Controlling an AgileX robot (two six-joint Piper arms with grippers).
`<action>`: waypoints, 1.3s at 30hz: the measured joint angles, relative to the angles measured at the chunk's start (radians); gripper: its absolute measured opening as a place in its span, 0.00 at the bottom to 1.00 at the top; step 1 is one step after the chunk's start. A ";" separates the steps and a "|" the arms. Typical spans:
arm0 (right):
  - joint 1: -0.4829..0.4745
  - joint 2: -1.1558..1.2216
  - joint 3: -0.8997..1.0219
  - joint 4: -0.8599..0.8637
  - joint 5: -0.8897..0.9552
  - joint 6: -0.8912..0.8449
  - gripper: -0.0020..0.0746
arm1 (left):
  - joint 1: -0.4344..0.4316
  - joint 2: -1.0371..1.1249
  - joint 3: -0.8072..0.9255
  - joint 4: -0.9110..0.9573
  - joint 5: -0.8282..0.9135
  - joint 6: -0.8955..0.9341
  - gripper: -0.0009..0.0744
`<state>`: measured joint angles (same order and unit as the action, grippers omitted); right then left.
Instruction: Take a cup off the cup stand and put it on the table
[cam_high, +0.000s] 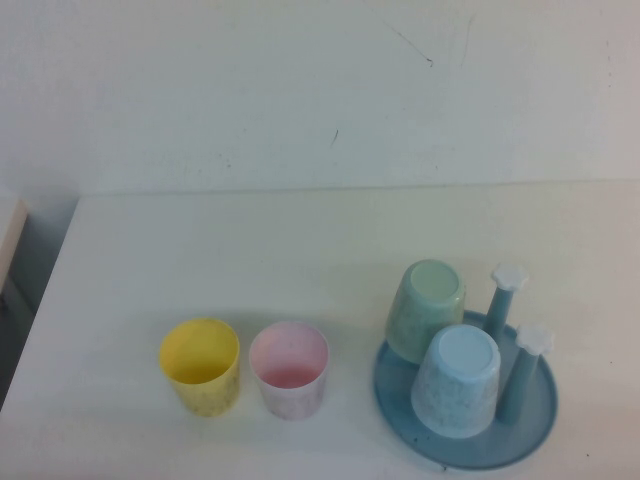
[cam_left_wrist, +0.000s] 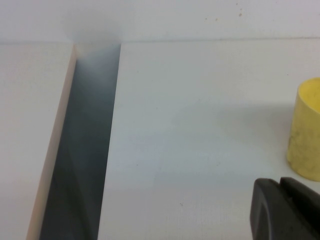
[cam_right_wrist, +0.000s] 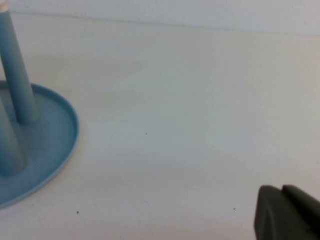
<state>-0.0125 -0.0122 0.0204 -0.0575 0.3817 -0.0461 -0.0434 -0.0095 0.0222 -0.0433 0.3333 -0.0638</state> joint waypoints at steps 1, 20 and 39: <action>0.000 0.000 0.000 0.000 0.000 0.000 0.02 | 0.000 0.000 0.000 0.000 0.000 0.000 0.01; 0.000 0.000 0.000 -0.033 -0.002 0.000 0.02 | 0.000 0.000 0.000 0.009 0.000 0.000 0.01; 0.000 0.000 0.006 -0.219 -0.794 -0.007 0.02 | 0.000 -0.001 0.006 0.013 -0.799 0.002 0.01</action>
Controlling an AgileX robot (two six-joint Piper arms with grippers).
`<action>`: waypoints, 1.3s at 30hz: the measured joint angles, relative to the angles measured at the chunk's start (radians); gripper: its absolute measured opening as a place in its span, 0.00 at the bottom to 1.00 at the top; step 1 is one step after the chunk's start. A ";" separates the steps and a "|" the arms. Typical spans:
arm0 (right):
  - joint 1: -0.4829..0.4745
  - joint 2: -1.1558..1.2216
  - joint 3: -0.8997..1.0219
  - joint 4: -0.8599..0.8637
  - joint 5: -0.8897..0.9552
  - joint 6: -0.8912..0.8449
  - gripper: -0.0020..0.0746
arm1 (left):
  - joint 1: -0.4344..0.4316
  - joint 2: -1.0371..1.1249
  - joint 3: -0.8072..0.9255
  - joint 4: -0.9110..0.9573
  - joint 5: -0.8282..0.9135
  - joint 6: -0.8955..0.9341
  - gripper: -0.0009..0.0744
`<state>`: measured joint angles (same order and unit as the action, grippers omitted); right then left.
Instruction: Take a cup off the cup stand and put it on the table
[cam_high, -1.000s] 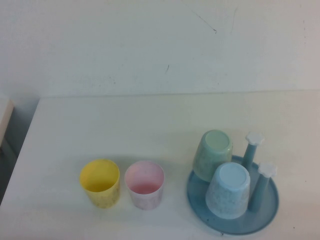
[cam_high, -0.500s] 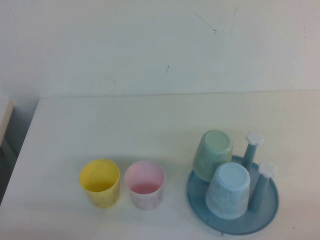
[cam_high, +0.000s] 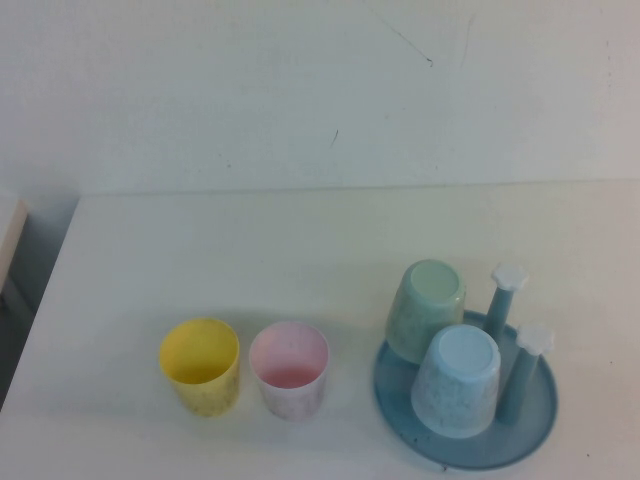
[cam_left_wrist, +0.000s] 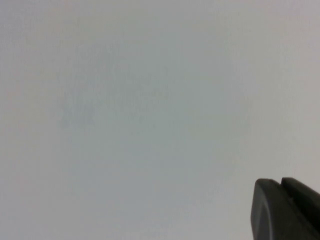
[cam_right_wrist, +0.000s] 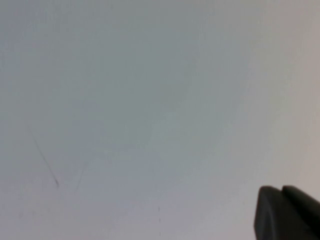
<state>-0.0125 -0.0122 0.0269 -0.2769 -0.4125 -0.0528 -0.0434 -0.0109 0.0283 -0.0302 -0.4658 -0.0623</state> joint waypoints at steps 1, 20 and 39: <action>0.000 0.000 0.000 0.000 -0.038 0.011 0.02 | 0.000 0.000 0.000 0.000 -0.027 0.000 0.01; 0.000 0.005 -0.237 0.049 0.495 0.084 0.02 | 0.000 0.030 -0.313 0.087 0.659 -0.234 0.01; 0.000 0.280 -0.498 0.419 1.213 -0.460 0.02 | 0.000 0.755 -0.740 -0.525 1.463 0.296 0.01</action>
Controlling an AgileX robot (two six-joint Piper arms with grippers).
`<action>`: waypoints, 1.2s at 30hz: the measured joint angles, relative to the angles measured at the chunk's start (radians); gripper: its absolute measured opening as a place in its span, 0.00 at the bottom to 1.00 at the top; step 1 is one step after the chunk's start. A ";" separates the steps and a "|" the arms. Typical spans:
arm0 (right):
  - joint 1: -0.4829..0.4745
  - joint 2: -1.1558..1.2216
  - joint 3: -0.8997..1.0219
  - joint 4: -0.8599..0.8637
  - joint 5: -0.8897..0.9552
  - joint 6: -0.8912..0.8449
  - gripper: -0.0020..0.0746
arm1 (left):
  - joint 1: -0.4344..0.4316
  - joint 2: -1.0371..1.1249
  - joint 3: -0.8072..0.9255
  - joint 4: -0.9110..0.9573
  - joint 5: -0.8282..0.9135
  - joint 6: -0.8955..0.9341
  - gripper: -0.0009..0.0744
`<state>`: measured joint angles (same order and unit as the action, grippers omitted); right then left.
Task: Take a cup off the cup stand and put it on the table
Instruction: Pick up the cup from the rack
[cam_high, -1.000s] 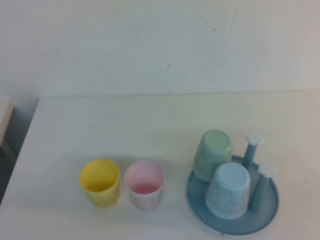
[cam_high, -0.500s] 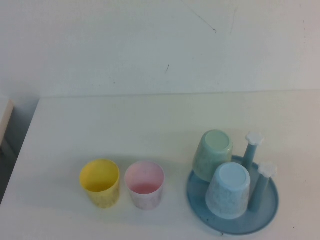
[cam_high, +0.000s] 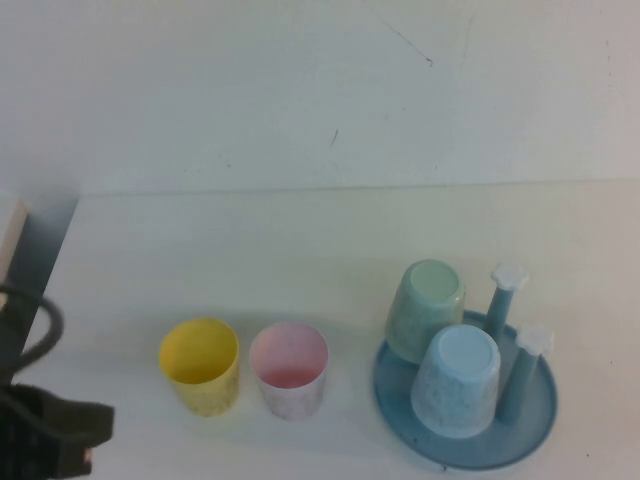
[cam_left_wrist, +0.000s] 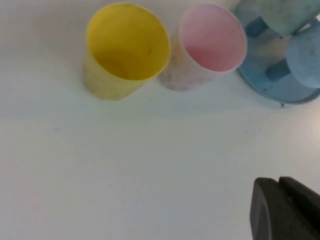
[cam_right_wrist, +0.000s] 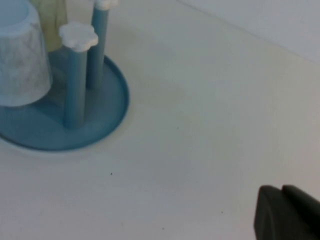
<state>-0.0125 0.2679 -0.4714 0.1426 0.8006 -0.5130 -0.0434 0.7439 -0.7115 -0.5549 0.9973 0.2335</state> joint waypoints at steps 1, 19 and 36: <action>0.000 0.000 0.005 0.002 0.002 -0.007 0.02 | 0.000 0.044 -0.018 -0.041 0.013 0.035 0.01; 0.000 0.000 0.063 0.004 -0.011 -0.034 0.02 | -0.284 0.249 -0.137 -0.180 -0.060 0.098 0.01; 0.000 0.000 0.068 0.013 -0.018 -0.053 0.02 | -0.791 0.664 -0.490 0.193 -0.202 -0.221 0.01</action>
<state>-0.0125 0.2679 -0.4036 0.1553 0.7830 -0.5658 -0.8348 1.4076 -1.2013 -0.3618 0.7955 0.0121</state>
